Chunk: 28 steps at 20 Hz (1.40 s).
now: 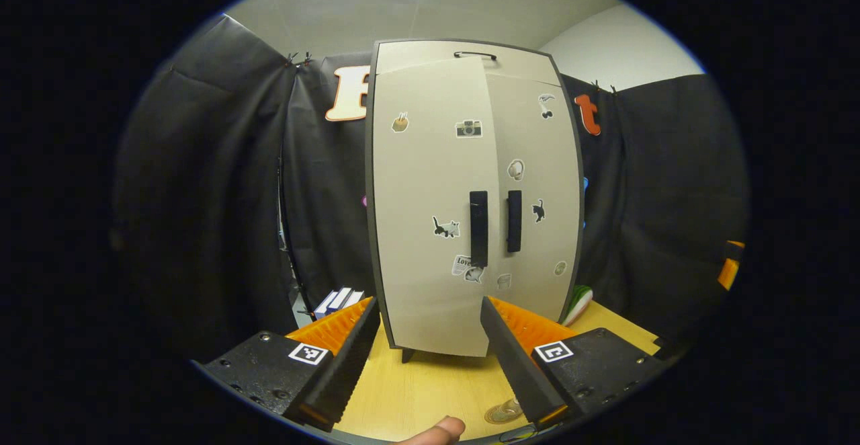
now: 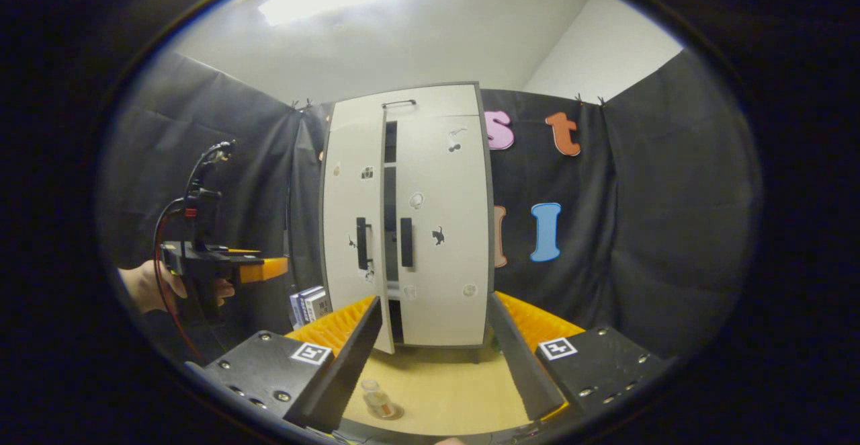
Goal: Grasp the bottle in the cabinet with the left hand and place it on the coaster, then close the right door with the right hand and the left door with the left hand.
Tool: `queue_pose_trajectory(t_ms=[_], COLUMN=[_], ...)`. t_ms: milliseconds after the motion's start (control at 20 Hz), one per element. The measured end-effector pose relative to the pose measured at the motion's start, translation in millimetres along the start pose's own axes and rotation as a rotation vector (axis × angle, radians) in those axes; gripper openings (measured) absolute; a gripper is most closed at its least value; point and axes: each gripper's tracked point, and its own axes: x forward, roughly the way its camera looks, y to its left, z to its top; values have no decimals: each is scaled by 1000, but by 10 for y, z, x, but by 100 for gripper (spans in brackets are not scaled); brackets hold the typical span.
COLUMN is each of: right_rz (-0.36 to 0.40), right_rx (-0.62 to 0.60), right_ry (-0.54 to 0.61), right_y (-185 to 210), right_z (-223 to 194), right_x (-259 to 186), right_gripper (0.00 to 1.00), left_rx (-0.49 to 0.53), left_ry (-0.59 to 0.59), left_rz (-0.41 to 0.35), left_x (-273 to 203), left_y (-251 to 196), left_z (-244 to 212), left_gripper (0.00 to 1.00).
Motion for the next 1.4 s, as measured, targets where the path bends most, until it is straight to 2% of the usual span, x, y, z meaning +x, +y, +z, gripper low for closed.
queue_pose_trajectory(t_ms=[150,350,400,450,500,550,600,650,700,900,1100,1400], right_rz=[-9,-35,-46,-57,-68,-71,-71,-67,-63,-49,-37,-20], right_rx=[-4,28,39,46,49,47,41,32,22,31,25,3], right_ry=[-10,-5,3,12,14,10,5,1,-1,-12,-25,-58], right_y=[54,119,118,118,158,172,193,206,230,300,388,536], right_z=[58,102,93,81,71,88,88,90,82,75,59,125], right_x=[46,135,166,176,143,138,132,131,122,110,118,137], right_gripper=[96,96,92,96,92,96,96,92,96,96,96,96], left_rx=[-17,2,-2,-6,-8,-8,-8,-11,-20,-65,-47,-46], left_ry=[-8,-32,-29,-29,-30,-35,-38,-35,-39,-20,-47,-12], left_rz=[-46,-56,-63,-74,-85,-92,-93,-97,-102,-119,-101,-128], left_x=[45,125,129,129,129,134,143,154,167,201,167,141], left_y=[-86,-21,-13,-17,-24,-16,-4,10,3,-19,73,42], left_z=[51,166,147,143,144,158,152,140,127,82,86,-84], left_gripper=[96,96,96,96,96,96,96,96,96,96,96,95])
